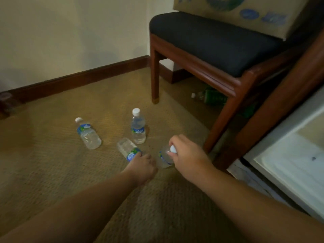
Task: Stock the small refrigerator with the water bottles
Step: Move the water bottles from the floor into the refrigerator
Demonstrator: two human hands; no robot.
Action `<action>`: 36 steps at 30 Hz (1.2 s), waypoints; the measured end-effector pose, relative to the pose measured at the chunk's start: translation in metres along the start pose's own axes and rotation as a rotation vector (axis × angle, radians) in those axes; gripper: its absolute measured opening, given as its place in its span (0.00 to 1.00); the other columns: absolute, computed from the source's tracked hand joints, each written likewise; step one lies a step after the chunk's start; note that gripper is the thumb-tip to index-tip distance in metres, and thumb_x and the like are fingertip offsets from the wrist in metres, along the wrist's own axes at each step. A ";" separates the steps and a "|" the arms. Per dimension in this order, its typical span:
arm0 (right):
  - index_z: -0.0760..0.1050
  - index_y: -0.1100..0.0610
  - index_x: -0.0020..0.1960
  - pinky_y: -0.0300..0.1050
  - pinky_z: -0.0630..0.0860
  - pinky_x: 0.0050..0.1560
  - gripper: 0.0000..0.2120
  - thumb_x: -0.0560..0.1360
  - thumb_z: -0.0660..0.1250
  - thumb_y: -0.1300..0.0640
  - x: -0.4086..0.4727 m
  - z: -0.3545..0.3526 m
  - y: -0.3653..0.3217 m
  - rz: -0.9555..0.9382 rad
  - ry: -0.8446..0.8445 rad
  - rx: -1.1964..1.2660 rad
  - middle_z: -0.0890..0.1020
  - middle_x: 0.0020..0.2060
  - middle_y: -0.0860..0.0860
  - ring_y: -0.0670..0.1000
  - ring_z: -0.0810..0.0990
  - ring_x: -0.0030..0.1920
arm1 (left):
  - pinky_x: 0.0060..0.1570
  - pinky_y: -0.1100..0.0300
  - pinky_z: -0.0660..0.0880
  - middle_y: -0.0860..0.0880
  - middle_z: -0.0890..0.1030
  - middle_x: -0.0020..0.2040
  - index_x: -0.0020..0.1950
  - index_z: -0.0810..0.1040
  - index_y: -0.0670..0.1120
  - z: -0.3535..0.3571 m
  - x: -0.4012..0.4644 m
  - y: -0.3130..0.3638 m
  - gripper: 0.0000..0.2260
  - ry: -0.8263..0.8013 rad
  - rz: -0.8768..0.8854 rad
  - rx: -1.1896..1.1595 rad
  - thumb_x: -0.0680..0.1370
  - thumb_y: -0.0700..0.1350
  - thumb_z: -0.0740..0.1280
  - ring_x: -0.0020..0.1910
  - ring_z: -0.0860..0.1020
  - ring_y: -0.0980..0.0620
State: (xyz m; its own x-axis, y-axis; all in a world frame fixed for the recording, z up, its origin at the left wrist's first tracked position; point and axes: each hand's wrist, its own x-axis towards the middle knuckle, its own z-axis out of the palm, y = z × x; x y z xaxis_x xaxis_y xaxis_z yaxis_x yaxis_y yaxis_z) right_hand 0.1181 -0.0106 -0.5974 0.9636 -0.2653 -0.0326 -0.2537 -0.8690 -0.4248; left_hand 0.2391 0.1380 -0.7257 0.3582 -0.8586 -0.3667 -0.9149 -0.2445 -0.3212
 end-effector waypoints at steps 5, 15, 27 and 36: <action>0.73 0.45 0.61 0.42 0.76 0.50 0.11 0.80 0.68 0.47 -0.064 -0.073 0.004 -0.035 0.183 0.088 0.74 0.54 0.40 0.43 0.76 0.49 | 0.57 0.49 0.80 0.47 0.84 0.60 0.65 0.82 0.47 -0.019 -0.020 -0.019 0.16 0.217 0.027 -0.064 0.83 0.50 0.61 0.60 0.81 0.44; 0.81 0.41 0.52 0.34 0.77 0.44 0.11 0.72 0.77 0.42 -0.195 -0.223 0.052 0.298 0.402 0.233 0.81 0.47 0.35 0.37 0.80 0.47 | 0.37 0.71 0.75 0.71 0.82 0.48 0.54 0.81 0.60 -0.261 -0.073 0.025 0.18 0.756 0.125 -0.848 0.73 0.70 0.67 0.37 0.81 0.72; 0.82 0.50 0.61 0.34 0.69 0.45 0.14 0.76 0.75 0.49 -0.187 -0.278 0.161 0.464 0.563 -0.120 0.80 0.47 0.44 0.44 0.77 0.44 | 0.34 0.65 0.79 0.57 0.84 0.36 0.50 0.85 0.56 -0.416 -0.019 0.110 0.25 0.894 0.370 -0.653 0.79 0.72 0.57 0.34 0.81 0.62; 0.76 0.58 0.64 0.49 0.75 0.51 0.13 0.81 0.66 0.55 -0.131 -0.300 0.199 0.604 0.406 -0.382 0.79 0.58 0.58 0.62 0.78 0.58 | 0.38 0.57 0.81 0.54 0.83 0.35 0.48 0.86 0.52 -0.435 0.002 0.121 0.24 0.903 0.376 -0.704 0.76 0.68 0.60 0.33 0.81 0.57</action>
State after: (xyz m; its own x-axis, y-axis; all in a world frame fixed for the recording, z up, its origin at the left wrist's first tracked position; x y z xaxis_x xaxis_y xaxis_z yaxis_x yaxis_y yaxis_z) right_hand -0.0841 -0.2743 -0.4058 0.5651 -0.7994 0.2039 -0.8005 -0.5911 -0.0989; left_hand 0.0486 -0.0897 -0.3852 0.0452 -0.8656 0.4987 -0.9360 0.1378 0.3240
